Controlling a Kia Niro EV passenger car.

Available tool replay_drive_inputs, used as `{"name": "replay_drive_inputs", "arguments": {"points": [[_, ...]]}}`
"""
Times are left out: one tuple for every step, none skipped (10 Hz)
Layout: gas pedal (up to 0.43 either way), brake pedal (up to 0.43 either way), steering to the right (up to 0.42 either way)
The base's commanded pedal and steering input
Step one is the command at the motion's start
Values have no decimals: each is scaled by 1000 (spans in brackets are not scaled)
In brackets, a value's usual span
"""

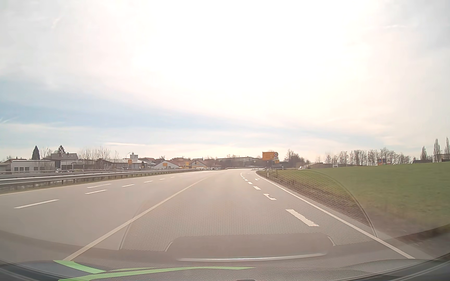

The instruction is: Follow the waypoints while adhering to traffic rules and regulations

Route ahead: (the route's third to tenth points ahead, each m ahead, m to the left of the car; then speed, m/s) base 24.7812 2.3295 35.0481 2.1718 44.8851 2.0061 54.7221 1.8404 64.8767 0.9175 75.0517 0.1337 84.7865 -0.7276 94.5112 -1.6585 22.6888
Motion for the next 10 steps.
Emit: {"name": "replay_drive_inputs", "arguments": {"points": [[280,0,5],[280,0,5],[280,0,5],[280,0,5],[280,0,5],[280,0,5],[280,0,5],[280,0,5],[280,0,4],[280,0,4]]}}
